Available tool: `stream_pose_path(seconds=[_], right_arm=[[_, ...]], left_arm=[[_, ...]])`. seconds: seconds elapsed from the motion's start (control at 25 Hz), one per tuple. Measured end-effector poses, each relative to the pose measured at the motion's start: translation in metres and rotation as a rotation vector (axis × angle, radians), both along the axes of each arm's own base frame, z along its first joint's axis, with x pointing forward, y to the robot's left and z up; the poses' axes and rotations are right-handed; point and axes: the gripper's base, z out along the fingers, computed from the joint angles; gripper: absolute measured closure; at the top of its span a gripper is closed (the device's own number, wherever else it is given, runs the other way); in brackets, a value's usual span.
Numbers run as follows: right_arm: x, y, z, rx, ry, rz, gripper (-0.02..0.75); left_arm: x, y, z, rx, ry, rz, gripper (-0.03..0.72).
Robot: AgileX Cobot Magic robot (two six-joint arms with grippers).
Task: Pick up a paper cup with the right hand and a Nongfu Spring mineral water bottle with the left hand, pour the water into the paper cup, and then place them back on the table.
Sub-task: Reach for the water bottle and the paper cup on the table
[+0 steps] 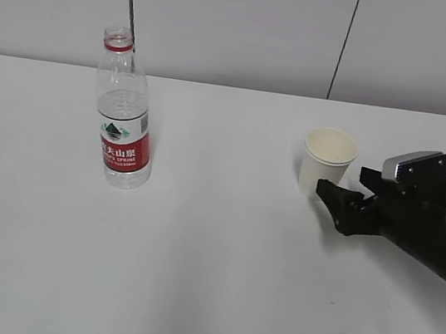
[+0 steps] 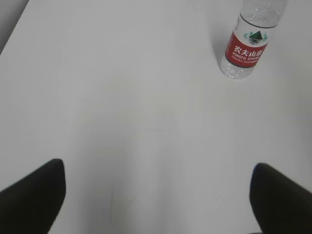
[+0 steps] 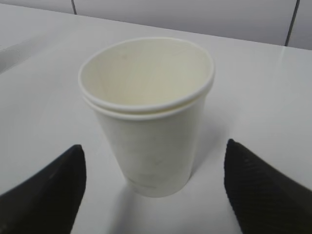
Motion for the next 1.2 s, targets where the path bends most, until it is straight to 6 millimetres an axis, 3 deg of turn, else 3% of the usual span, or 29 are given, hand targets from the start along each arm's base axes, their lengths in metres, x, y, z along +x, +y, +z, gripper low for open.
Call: stream_pose_path(seconds=[0.2,0.36,0.72,0.92,1.2], right_arm=[[0.006,0.001,-0.009,0.002,0.008,0.02,0.078],[0.012,0.002,-0.006,0.005,-0.014,0.029,0.078],[0.024,0.003,-0.011,0.039,-0.027,0.045,0.078],[0.025,0.006,-0.016,0.044,-0.025,0.073,0.078],[0.035,0.006,-0.012,0.069,-0.05,0.076,0.078]], left_arm=[[0.0,0.0,0.001,0.0,-0.01,0.0,0.001],[0.005,0.0,0.017,0.003,-0.144,0.0,0.006],[0.05,-0.002,0.041,-0.025,-0.296,-0.023,0.029],[0.072,-0.004,0.039,-0.039,-0.251,-0.041,0.042],[0.08,-0.005,0.036,-0.054,-0.218,-0.046,0.057]])
